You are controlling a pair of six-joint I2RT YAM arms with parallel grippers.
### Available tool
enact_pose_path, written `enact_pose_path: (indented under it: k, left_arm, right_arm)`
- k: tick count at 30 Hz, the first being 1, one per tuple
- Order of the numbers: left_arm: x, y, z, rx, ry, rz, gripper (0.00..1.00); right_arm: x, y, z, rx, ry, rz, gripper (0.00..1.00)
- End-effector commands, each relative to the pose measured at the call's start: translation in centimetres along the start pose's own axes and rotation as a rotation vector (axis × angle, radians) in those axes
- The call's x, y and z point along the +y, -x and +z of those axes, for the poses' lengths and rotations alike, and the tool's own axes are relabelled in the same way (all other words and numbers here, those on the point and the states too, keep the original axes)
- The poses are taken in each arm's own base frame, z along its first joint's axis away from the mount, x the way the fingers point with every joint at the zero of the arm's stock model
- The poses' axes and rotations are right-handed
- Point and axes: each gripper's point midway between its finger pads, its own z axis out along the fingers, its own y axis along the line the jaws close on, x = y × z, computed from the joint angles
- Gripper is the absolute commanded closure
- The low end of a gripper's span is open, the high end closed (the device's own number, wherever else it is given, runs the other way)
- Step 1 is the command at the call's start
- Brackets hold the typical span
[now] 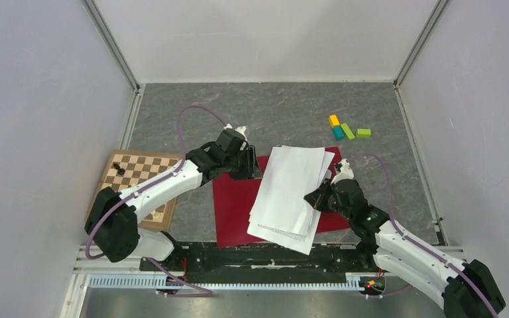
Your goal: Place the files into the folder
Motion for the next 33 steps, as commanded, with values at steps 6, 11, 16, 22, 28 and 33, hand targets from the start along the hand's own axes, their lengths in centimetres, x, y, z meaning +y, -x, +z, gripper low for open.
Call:
enact_pose_path:
  k: [6,11,16,22,28,33]
  left_arm:
    - [-1.9,-1.1,3.0,0.011,-0.016,0.005,0.50]
    - [-2.8,-1.8,3.9,0.037,-0.025,0.017,0.51]
    - [-3.3,-1.3,3.5,0.027,-0.027,0.024,0.51]
    - [-3.5,-2.0,4.4,0.049,-0.023,0.033,0.53]
    - [-3.5,-3.8,5.6,0.093,-0.013,0.047,0.61]
    - [-2.3,-4.7,5.9,0.109,0.019,0.051,0.73]
  right_arm:
    - [-0.4,-0.7,-0.4,-0.002,-0.009,-0.017,1.00]
    - [-0.3,-1.4,-0.8,0.023,0.018,-0.029,1.00]
    - [1.5,-1.3,-2.0,0.076,0.066,-0.058,1.00]
    - [0.5,-2.6,-2.2,0.090,0.065,-0.026,0.92]
    - [-0.3,-2.4,-2.1,0.078,0.032,-0.066,0.46]
    - [-1.5,0.9,-3.4,-0.035,-0.090,-0.155,0.02]
